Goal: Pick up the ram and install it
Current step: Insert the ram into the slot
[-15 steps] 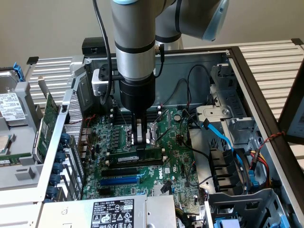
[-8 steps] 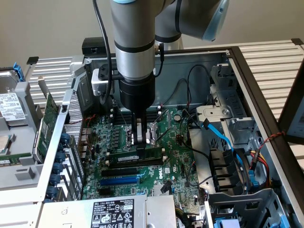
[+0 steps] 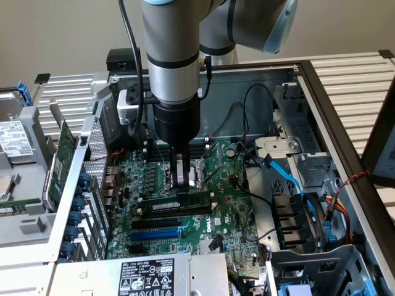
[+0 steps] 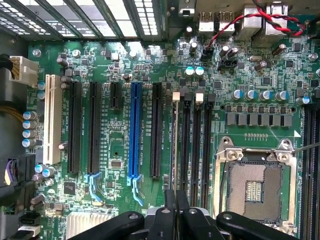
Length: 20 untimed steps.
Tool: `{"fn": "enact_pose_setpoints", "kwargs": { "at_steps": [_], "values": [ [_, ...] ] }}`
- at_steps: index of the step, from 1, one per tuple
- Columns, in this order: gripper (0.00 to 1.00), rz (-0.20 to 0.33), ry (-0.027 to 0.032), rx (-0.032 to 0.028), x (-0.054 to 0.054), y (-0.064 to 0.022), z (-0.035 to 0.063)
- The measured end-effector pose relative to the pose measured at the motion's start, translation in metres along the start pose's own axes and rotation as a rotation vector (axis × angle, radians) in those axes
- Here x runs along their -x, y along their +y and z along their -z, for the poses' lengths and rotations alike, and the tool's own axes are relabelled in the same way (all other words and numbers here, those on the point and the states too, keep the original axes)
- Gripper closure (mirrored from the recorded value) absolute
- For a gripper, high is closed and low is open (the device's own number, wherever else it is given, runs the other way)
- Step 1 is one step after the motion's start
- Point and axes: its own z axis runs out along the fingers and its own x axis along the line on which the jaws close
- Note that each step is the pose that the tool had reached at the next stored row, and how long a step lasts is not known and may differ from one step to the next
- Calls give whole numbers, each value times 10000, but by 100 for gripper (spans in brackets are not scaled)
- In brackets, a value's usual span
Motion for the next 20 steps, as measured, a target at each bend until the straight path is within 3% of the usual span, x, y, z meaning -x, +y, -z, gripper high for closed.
{"fn": "enact_pose_setpoints", "kwargs": {
  "at_steps": [5,11,20],
  "values": [
    [88,-4,0,-23,-5,1,0],
    [88,-7,-1,-107,-7,0,-2],
    [88,-10,-3,-133,-8,8,-10]
  ]
}}
